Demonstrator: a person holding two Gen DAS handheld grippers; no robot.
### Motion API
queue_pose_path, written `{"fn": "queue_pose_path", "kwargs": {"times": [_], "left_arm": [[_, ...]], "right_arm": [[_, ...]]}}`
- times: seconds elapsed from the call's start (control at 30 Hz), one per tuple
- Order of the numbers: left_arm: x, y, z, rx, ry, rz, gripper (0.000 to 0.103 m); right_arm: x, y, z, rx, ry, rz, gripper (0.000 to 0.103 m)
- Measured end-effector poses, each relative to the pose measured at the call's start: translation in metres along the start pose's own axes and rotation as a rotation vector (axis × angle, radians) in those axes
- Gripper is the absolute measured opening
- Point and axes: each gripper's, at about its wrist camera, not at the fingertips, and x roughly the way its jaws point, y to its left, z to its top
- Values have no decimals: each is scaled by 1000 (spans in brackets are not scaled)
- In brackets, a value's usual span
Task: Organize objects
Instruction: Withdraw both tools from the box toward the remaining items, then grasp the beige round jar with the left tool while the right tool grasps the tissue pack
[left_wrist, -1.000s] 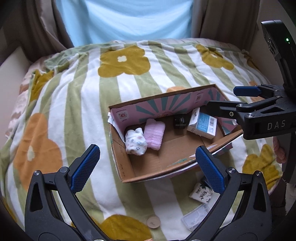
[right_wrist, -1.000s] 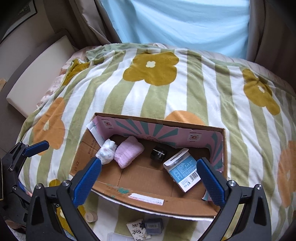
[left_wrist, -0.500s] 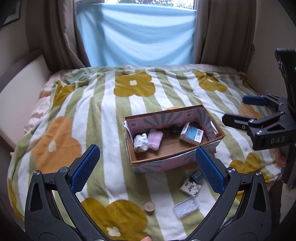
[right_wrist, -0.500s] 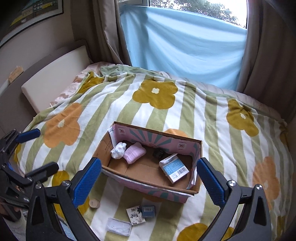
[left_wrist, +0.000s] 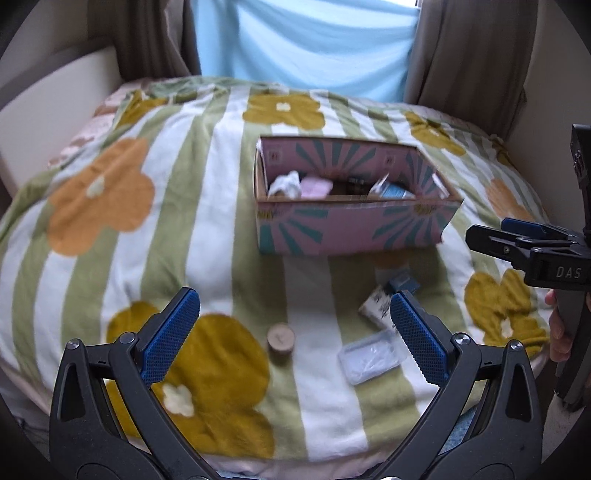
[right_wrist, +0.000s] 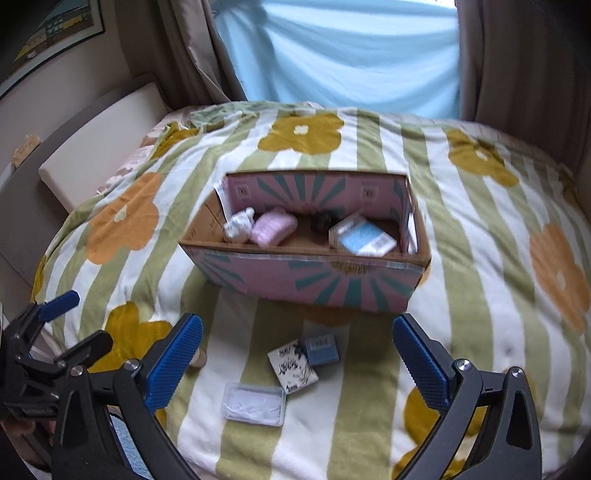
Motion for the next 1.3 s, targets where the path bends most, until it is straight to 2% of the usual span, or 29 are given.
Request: {"fn": "queue_pose_path", "kwargs": {"times": [0.13, 0.23, 0.33, 0.53, 0.6, 0.7, 0.93, 1.03, 1.13, 1.3], "left_arm": [[26, 0, -28, -13, 39, -19, 102], [43, -4, -46, 5, 59, -6, 102], [62, -3, -59, -1, 88, -9, 98], [94, 4, -69, -14, 138, 18, 95], [103, 7, -72, -19, 148, 20, 90], [117, 9, -76, -12, 164, 29, 86], [139, 12, -81, -12, 193, 26, 78], [147, 14, -81, -21, 205, 19, 71], [150, 13, -81, -15, 206, 20, 65], [153, 11, -82, 8, 201, 50, 50]], "right_arm": [[30, -1, -26, 16, 67, -9, 102], [50, -1, -42, 29, 108, -11, 102], [70, -2, -56, 56, 138, -15, 102], [104, -4, -74, 107, 183, -41, 102], [114, -3, -77, 114, 193, -53, 102], [125, -2, -79, 117, 193, -74, 102], [147, -9, -81, 151, 209, -81, 102], [154, -14, -81, 163, 218, -78, 102], [156, -15, -80, 142, 214, -94, 98], [155, -15, -79, 101, 176, -113, 75]]}}
